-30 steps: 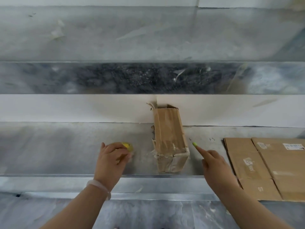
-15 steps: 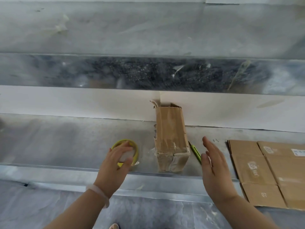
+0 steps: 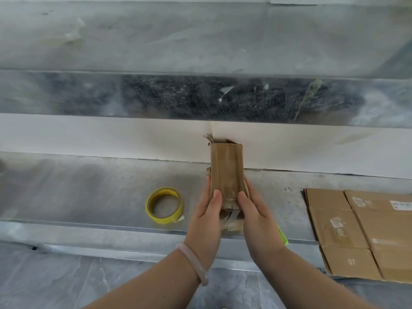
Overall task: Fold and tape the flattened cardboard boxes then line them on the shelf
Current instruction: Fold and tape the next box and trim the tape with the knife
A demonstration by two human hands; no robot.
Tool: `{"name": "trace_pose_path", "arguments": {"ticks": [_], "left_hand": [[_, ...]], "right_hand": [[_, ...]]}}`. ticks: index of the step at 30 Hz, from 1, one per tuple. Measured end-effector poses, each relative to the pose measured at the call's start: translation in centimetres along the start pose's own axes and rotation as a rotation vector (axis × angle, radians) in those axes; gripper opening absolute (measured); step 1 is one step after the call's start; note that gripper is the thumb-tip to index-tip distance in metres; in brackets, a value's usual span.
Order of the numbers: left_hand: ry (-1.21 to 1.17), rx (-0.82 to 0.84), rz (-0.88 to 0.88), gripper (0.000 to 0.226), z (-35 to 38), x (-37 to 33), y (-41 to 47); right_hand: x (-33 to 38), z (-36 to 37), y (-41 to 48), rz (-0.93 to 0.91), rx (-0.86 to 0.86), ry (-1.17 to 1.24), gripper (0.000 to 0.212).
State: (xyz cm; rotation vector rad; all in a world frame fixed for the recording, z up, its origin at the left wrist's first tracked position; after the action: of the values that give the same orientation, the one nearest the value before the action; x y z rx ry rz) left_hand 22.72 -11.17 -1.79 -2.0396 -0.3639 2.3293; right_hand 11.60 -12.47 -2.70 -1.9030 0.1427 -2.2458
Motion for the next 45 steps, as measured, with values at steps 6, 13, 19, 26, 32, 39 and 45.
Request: {"name": "trace_pose_path", "arguments": {"ticks": [6, 13, 19, 26, 32, 39, 45], "left_hand": [[0.033, 0.034, -0.028, 0.044, -0.7, 1.2, 0.5], [0.299, 0.078, 0.129, 0.050, -1.7, -1.2, 0.0], [1.237, 0.136, 0.900, 0.059, 1.3, -5.3, -0.6], [0.593, -0.230, 0.520, 0.037, -4.2, -6.6, -2.2], [0.674, -0.209, 0.244, 0.041, -5.7, -3.7, -1.9], [0.771, -0.194, 0.100, 0.017, -7.0, -1.6, 0.7], [0.678, -0.169, 0.142, 0.021, -8.4, -2.9, 2.5]], "right_hand": [[-0.2, -1.1, -0.3, 0.060, 0.012, -0.019, 0.041], [-1.4, -2.6, -0.5, 0.061, -0.042, -0.048, 0.035], [-4.4, -6.4, -2.1, 0.180, -0.199, -0.137, 0.038], [-1.7, -6.8, -5.0, 0.142, -0.143, -0.182, 0.024], [1.8, -5.8, -4.1, 0.042, -0.091, -0.305, 0.055], [3.1, -4.9, -0.8, 0.053, -0.121, -0.501, 0.039], [4.1, -2.6, 1.0, 0.035, -0.022, -0.773, 0.040]]}}
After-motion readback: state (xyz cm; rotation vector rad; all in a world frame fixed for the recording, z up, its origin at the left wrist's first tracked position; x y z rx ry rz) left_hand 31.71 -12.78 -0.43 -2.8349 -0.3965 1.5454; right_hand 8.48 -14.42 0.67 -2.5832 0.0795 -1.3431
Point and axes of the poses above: each hand's wrist, its own y-axis towards the middle knuckle, its own z-axis out of the palm, x = y × z, the point moved 9 cm from there along y, towards the middle knuckle, and after that the axes turned 7 degrees about y, right-handed, at the moved point
